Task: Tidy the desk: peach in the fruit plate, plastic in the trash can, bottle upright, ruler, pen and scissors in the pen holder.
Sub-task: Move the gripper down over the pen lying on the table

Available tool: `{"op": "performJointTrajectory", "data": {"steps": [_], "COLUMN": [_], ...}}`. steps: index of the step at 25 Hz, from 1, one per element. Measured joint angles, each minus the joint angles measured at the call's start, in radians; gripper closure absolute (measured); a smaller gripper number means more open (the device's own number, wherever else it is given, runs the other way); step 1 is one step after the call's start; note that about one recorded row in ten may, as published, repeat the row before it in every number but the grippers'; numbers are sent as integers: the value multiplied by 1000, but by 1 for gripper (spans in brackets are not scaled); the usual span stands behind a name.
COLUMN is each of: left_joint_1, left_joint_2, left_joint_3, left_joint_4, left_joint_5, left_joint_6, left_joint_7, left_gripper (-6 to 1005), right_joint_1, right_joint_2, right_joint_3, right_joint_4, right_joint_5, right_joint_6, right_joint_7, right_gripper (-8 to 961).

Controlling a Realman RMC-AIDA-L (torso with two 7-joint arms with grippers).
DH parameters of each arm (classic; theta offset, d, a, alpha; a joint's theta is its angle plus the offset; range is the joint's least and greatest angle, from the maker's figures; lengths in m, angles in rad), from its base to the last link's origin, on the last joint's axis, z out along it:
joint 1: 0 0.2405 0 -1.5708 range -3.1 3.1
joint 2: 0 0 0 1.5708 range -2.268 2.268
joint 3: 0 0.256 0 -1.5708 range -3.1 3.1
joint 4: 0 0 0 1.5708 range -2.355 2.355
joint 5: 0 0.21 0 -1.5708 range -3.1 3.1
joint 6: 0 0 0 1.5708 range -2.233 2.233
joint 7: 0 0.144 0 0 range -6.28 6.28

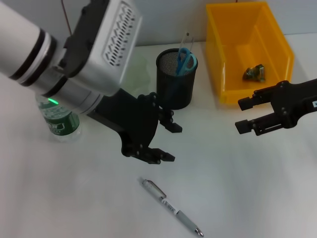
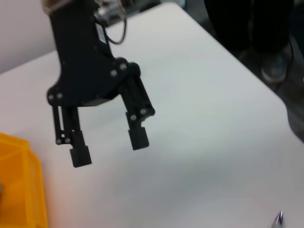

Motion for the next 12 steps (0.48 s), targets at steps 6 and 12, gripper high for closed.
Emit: {"op": "performJointTrajectory", "data": {"steps": [6, 12], "left_joint_1": [-81, -165], "left_joint_2": [2, -8], "left_joint_3": [44, 247], "left_joint_4": [-58, -125], "left_joint_5": [62, 120], "left_joint_6": [9, 7], "left_joint_7": [29, 69], "left_gripper": [498, 199], "right_joint_1": [14, 36], "right_joint_2": [3, -2], "right_joint_3": [20, 24], "right_joint_4": [-7, -1], "right_joint_5": [0, 0], "right_joint_6": [1, 4], "right_joint_7": [39, 70], "right_gripper": [185, 185]}}
